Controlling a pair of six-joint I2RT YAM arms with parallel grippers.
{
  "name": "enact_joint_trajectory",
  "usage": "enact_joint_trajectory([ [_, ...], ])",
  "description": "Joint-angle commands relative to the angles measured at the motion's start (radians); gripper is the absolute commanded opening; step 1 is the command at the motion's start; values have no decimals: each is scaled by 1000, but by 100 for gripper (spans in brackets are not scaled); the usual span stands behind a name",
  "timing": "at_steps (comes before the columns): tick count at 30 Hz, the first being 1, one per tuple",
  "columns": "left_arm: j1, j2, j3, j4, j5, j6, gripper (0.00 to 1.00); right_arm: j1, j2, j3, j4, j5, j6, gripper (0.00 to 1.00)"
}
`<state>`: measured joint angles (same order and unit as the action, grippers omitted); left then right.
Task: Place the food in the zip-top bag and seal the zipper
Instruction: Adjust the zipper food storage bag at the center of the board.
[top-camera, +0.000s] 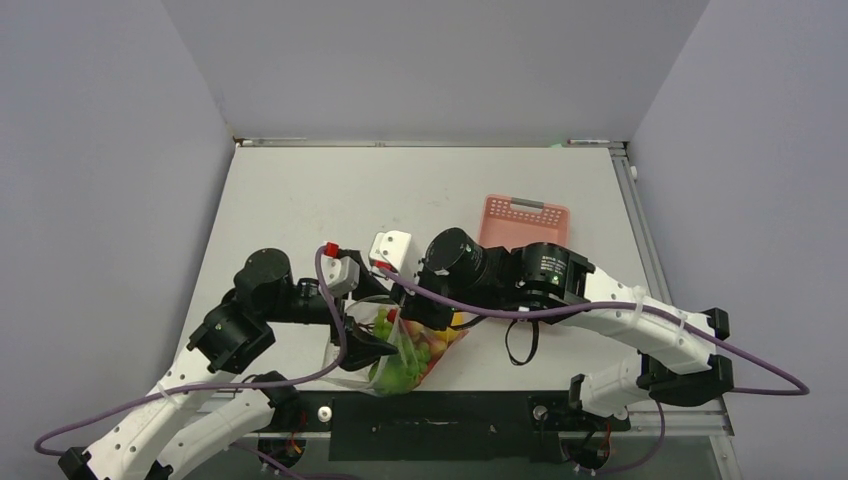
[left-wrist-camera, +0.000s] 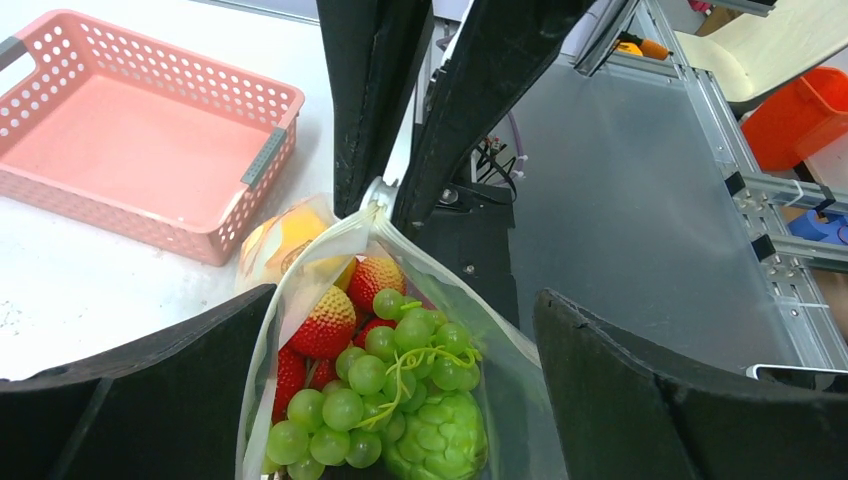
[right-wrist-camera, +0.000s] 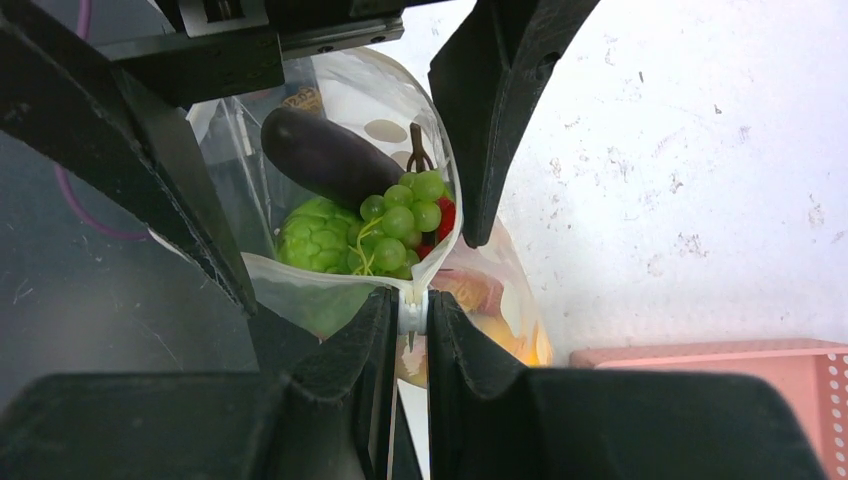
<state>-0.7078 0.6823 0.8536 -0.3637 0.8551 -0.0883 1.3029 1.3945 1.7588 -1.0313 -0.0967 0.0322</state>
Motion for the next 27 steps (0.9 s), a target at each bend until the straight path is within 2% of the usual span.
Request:
enact_joint_trajectory([
  [1,-2,3,48,-10,-30,24,92,-4,20,83,36,43,60,5],
  [16,-2,22,79,-39,-94,22,92,-3,66,109,62,133,164,5],
  [27,-2,19,82,-119,-155,77,71,-2,36,131,79,138,186,5],
])
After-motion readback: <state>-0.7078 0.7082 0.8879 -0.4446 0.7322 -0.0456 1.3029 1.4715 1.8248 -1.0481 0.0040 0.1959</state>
